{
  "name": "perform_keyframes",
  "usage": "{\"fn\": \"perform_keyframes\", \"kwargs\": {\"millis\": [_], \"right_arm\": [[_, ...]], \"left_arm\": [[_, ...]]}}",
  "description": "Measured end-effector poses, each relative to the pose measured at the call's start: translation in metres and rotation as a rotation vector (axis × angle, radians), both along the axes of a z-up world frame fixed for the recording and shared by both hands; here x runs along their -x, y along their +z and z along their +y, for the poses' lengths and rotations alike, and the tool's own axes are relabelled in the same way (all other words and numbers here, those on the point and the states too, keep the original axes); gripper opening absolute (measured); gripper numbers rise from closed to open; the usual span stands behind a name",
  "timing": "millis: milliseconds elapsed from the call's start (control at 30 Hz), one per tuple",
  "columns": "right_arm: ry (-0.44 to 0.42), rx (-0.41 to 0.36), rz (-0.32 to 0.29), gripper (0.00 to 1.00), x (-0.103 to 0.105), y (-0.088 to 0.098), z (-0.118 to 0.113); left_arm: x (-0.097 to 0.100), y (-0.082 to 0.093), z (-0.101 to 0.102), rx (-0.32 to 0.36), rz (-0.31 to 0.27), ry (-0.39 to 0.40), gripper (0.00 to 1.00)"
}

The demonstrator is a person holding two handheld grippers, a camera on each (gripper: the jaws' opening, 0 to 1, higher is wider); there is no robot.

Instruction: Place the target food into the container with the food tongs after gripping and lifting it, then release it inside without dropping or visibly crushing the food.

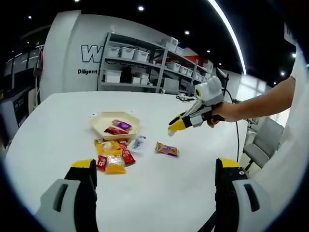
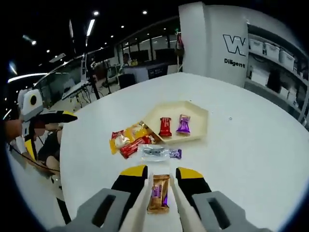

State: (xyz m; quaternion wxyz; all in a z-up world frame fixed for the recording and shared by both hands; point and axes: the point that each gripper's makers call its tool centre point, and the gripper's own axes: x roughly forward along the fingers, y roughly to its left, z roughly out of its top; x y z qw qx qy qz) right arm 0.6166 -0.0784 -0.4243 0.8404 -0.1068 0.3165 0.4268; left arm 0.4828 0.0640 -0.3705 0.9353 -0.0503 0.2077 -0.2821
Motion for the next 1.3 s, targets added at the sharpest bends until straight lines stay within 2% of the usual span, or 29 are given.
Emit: {"fn": "perform_keyframes", "kwargs": {"millis": [200,333,433,667,867,1300], "right_arm": [[-0.005,0.016,0.038,0.21,0.007,-0.025,0.000],[0.012,0.048,0.020,0.22,0.008,-0.035,0.005],[0.024,0.046,0.009,0.23,0.008,-0.037,0.010],[0.032,0.097,-0.012,0.24,0.006,-0.047,0.012],[0.038,0.117,0.021,0.23,0.005,-0.059,0.011],[0.039,0.105,0.012,0.18,0.006,-0.057,0.007]], "left_arm": [[0.003,-0.001,0.002,0.004,0.010,0.003,0.99],[0.006,-0.002,0.003,-0.001,0.014,0.004,0.99],[0.008,-0.002,0.004,-0.004,0.016,0.007,0.99],[0.010,-0.001,0.009,-0.005,0.020,0.015,0.99],[0.009,-0.001,0.014,-0.007,0.021,0.026,0.99],[0.003,0.000,0.016,0.001,0.022,0.032,0.99]]}}
